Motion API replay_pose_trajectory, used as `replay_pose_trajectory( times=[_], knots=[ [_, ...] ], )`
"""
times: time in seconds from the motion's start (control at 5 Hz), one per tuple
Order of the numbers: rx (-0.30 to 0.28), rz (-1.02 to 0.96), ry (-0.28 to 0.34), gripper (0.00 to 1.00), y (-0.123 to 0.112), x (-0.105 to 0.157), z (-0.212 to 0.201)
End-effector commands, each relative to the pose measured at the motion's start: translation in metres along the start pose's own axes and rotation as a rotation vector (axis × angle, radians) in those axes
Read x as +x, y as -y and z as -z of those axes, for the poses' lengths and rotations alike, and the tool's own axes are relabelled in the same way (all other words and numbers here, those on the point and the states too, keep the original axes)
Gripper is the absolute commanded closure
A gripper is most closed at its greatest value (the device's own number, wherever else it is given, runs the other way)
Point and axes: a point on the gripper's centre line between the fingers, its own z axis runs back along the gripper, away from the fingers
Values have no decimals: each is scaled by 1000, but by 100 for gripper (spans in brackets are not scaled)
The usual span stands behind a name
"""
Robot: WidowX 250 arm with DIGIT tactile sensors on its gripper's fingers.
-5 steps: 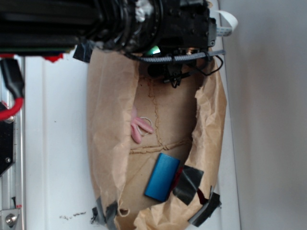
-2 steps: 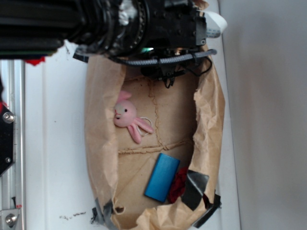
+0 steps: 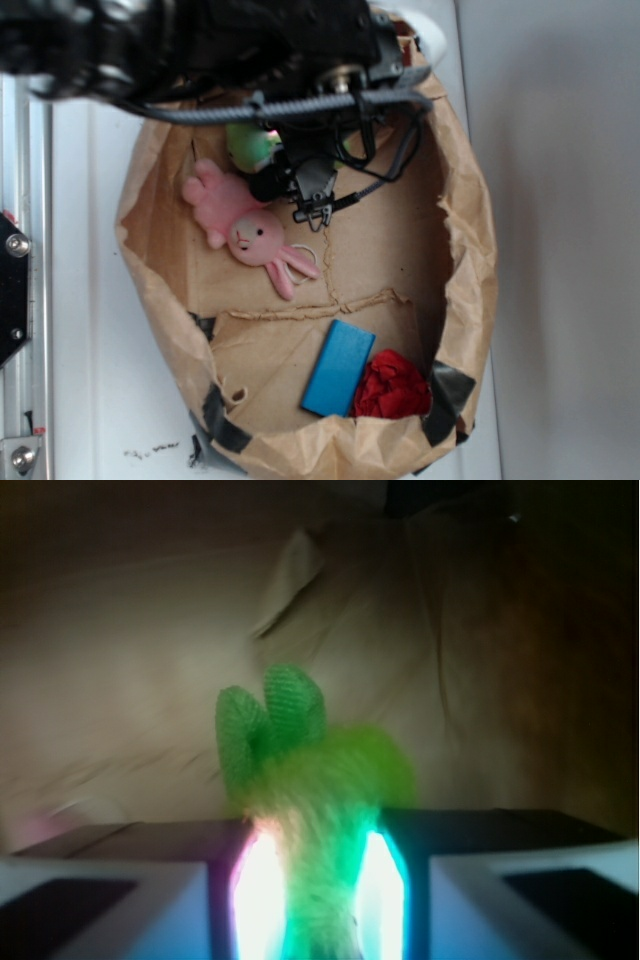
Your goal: Grab the green animal.
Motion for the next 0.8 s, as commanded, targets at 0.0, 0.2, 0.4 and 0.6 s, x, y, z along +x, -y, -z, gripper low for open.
replay_pose_trajectory(
  times=[0.0, 0.2, 0.4, 0.6],
  knots=[
    [-85, 11, 120, 100, 5, 19, -56],
    [-116, 34, 125, 100, 11, 18, -66],
    [-113, 62, 137, 100, 20, 13, -69],
    [-106, 73, 110, 0, 13, 12, -55]
  ],
)
